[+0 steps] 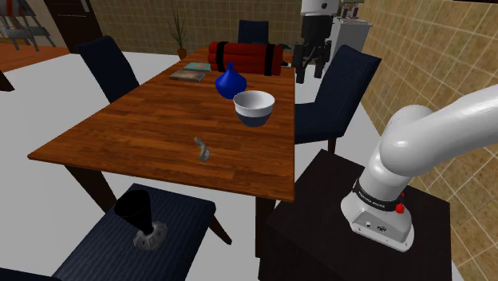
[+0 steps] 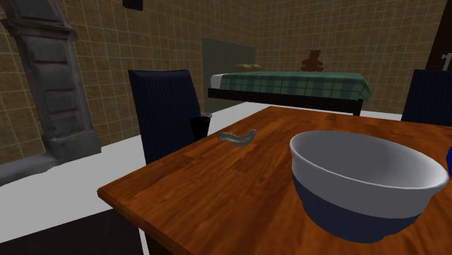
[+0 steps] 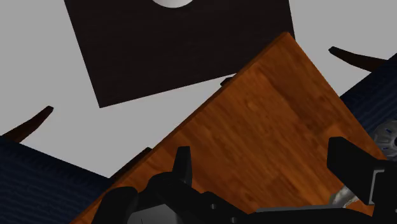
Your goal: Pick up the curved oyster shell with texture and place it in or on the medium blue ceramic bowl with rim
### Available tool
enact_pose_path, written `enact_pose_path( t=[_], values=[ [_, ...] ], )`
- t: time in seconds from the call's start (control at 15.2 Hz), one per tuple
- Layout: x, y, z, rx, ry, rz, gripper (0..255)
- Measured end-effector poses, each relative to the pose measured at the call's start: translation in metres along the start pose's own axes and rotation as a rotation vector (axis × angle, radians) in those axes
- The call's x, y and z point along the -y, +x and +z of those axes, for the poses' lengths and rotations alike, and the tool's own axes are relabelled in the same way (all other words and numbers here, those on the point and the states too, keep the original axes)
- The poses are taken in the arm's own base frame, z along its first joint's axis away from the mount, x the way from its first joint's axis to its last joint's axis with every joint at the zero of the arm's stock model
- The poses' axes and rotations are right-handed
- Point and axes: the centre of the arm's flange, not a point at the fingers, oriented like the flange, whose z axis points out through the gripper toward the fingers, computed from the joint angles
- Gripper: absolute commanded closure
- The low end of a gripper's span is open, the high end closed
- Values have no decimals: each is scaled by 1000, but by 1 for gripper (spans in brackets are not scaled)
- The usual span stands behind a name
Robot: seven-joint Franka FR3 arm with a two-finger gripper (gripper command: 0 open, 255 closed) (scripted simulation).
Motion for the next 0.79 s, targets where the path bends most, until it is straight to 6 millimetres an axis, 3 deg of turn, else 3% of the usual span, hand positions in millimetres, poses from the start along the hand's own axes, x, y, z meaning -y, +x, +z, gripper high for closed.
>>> enact_pose_path(
  t=[0.2, 0.79],
  values=[
    [10, 8, 8, -6, -3, 3, 0],
    [77, 68, 76, -52, -26, 24, 0]
  ],
)
